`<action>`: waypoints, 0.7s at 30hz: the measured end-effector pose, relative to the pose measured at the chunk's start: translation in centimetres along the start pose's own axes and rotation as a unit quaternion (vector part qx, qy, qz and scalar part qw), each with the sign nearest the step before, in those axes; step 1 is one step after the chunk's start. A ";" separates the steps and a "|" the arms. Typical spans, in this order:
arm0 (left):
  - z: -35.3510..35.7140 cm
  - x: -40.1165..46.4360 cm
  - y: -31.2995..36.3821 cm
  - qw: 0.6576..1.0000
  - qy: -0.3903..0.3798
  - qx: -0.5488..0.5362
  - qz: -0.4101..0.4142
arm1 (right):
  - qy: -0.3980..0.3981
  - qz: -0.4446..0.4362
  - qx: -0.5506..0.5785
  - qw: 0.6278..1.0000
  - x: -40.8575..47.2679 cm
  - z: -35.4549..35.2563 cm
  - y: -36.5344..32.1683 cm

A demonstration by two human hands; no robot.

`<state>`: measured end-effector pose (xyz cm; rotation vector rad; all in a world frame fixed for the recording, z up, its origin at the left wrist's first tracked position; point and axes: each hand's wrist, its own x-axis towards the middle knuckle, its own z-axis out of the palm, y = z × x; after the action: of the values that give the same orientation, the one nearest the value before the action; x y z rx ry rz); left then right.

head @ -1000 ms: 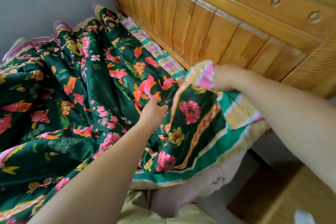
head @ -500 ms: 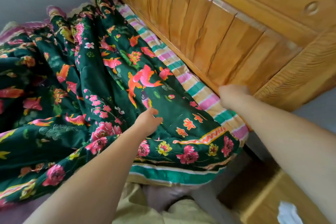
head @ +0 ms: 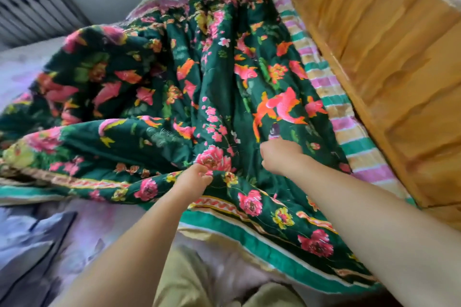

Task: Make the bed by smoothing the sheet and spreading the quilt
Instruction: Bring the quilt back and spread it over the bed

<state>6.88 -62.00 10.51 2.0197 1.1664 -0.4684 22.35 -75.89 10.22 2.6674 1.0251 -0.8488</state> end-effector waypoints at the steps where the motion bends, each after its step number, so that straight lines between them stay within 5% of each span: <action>1: -0.3 0.1 -0.5 1.000 0.003 -0.010 -0.007 | -0.011 -0.017 -0.006 1.000 0.3 0.3 -0.9; 12: -3.5 0.3 -8.2 0.999 0.009 0.012 -0.038 | -0.076 -0.146 0.000 0.986 2.9 1.9 -11.3; 21: -7.4 4.4 -16.1 0.989 0.046 0.135 -0.023 | -0.040 -0.175 0.035 0.983 4.2 3.9 -19.1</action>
<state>-4.91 -48.93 5.85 2.2701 1.2637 -0.5895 10.55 -60.49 5.61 2.5195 1.4964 -1.0628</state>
